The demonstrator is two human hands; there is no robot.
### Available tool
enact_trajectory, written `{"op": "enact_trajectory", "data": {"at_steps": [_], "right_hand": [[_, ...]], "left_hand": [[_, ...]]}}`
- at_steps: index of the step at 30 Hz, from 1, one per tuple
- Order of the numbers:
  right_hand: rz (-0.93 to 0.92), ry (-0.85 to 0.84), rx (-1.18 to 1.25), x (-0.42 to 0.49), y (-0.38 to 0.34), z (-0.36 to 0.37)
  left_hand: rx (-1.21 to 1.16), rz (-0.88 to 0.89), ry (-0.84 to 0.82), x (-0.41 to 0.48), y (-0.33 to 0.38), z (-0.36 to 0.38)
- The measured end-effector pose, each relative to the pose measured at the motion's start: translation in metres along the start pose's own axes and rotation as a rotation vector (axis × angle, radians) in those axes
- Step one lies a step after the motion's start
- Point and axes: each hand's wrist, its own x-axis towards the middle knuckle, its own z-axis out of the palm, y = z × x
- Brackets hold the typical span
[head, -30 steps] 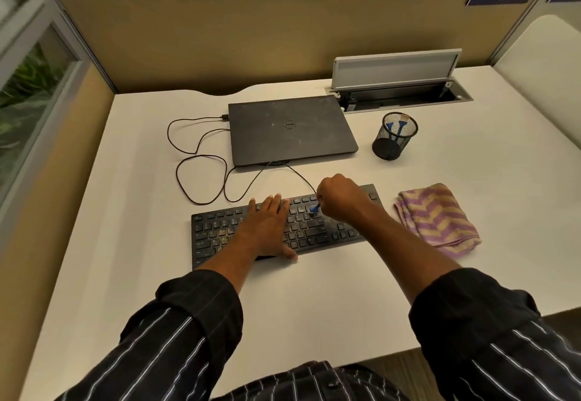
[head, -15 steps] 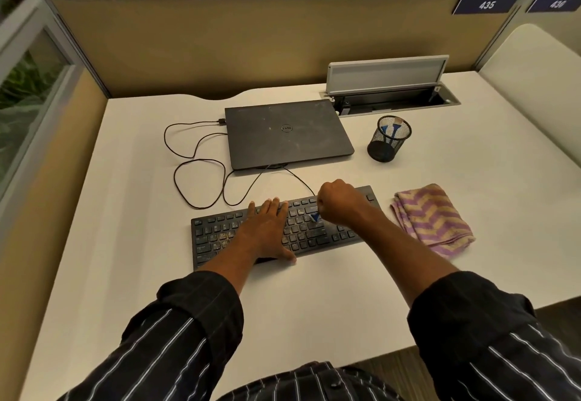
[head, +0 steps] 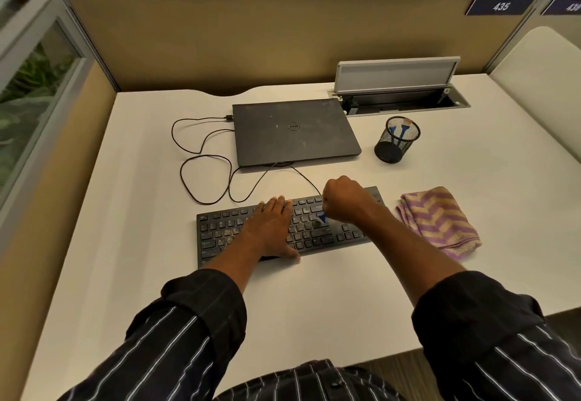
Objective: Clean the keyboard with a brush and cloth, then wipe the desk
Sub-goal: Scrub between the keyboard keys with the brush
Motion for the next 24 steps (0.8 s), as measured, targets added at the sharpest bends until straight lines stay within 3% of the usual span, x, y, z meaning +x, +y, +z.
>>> {"op": "enact_trajectory", "data": {"at_steps": [4,9,24], "right_hand": [[-0.012,0.071,0.043,0.004,-0.001,-0.002],[-0.004,0.004,-0.007,0.001,0.000,0.002],[-0.099,0.040,0.010,0.002,-0.008,0.005]], "left_hand": [[-0.001,-0.001,0.006,0.000,0.001,0.000],[-0.005,-0.004,0.003,-0.001,0.001,-0.001],[-0.003,-0.016,0.008,-0.002,0.002,-0.001]]}}
